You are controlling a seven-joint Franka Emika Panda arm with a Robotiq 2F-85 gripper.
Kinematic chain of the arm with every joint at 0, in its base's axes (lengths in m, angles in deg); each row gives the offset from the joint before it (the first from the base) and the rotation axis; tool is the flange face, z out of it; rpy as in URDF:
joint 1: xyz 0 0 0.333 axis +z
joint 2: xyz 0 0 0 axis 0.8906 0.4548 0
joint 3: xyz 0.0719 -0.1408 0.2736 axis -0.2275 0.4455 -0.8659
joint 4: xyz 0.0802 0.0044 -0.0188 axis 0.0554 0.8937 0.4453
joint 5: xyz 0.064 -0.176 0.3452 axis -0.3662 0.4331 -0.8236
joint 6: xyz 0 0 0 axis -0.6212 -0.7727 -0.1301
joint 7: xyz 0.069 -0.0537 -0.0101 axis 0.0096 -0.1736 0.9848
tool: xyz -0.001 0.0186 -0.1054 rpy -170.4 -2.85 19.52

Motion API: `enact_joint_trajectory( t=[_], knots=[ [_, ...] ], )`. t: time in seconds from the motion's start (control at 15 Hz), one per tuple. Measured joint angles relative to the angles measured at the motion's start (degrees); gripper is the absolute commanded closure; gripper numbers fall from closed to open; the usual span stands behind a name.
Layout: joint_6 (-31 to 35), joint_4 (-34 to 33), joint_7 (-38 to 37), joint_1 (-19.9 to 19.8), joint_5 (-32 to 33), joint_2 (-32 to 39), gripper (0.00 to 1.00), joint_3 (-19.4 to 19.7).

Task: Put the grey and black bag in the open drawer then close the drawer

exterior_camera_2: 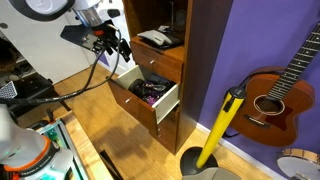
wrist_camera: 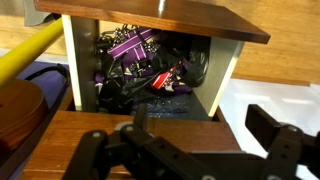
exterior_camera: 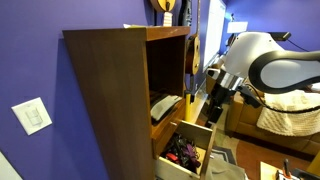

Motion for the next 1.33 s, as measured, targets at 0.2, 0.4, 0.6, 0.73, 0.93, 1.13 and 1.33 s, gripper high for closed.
enact_joint_trajectory(
  t=[0.2,0.4,0.6,0.73,0.93,1.13,1.33],
  knots=[
    [0.2,-1.9,0.0,-1.7,-1.2,0.6,0.00,3.1],
    [0.2,-4.9,-1.5,-3.5,-2.1,2.9,0.00,4.3],
    [0.3,-9.1,-3.0,-4.5,-2.7,7.0,0.00,4.4],
    [0.5,-12.1,-3.2,-4.5,-3.8,10.2,0.00,4.3],
    [1.4,-16.2,-2.9,-4.2,-6.5,14.9,0.00,4.1],
    [3.1,-18.5,-1.9,-4.1,-10.0,18.0,0.00,3.7],
    [5.5,-19.1,-0.2,-4.1,-15.2,19.8,0.00,3.8]
  ],
)
